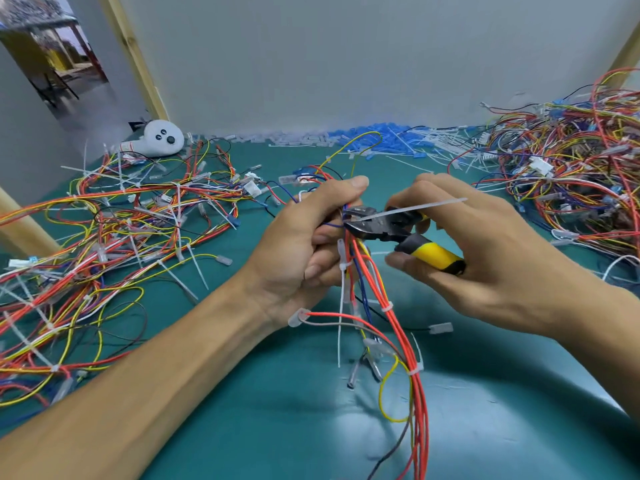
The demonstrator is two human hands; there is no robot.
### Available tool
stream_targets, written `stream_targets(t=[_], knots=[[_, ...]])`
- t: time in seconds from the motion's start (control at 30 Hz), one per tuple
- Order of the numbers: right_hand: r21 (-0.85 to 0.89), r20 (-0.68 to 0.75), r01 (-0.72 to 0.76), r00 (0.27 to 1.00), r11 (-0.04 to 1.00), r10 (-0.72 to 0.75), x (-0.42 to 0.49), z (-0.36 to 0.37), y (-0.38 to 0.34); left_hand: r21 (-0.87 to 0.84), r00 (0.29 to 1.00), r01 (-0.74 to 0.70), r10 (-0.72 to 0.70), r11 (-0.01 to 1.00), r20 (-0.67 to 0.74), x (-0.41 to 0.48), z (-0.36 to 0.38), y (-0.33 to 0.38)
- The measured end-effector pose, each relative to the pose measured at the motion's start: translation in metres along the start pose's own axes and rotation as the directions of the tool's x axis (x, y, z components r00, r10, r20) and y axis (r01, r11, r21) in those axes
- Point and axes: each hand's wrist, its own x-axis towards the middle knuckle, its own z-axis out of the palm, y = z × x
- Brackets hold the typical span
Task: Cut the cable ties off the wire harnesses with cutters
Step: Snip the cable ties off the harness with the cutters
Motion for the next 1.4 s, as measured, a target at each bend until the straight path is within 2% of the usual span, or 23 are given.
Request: stream_targets(t=[0.37, 0.67, 0.93, 1.0, 1.13, 1.3, 1.4], knots=[[-0.008, -0.015, 0.045, 0.999, 0.999, -0.045, 0.002, 0.004, -0.002, 0.029, 1.000, 0.027, -0.027, 0.999, -0.001, 0.002, -0.002, -0.005], [0.047, 0.006, -0.051, 0.999, 0.998, 0.051, 0.001, 0.009, -0.002, 0.023, 0.999, 0.007, -0.006, 1.000, -0.042, 0.005, -0.007, -0.012], [0.004, -0.037, -0.118, 0.992, 0.993, 0.118, 0.001, 0.004, -0.007, 0.026, 0.999, -0.016, 0.017, 1.000, -0.043, 0.008, -0.007, -0.013], [0.009, -0.035, -0.114, 0.993, 0.993, 0.114, 0.002, 0.005, -0.009, 0.043, 0.995, -0.056, 0.059, 0.998, -0.077, 0.008, -0.004, -0.011], [0.023, -0.025, -0.154, 0.988, 0.988, 0.155, 0.001, 0.007, -0.008, 0.148, 0.950, -0.221, 0.247, 0.964, -0.190, 0.009, 0.001, -0.012], [0.219, 0.034, -0.245, 0.969, 0.944, 0.243, 0.001, 0.009, -0.014, 0.263, 0.875, -0.376, 0.434, 0.888, -0.214, 0.011, 0.001, -0.016], [0.286, 0.075, -0.292, 0.956, 0.913, 0.282, 0.002, 0.009, -0.017, 0.422, 0.809, -0.436, 0.552, 0.794, -0.203, 0.011, 0.000, -0.017]])
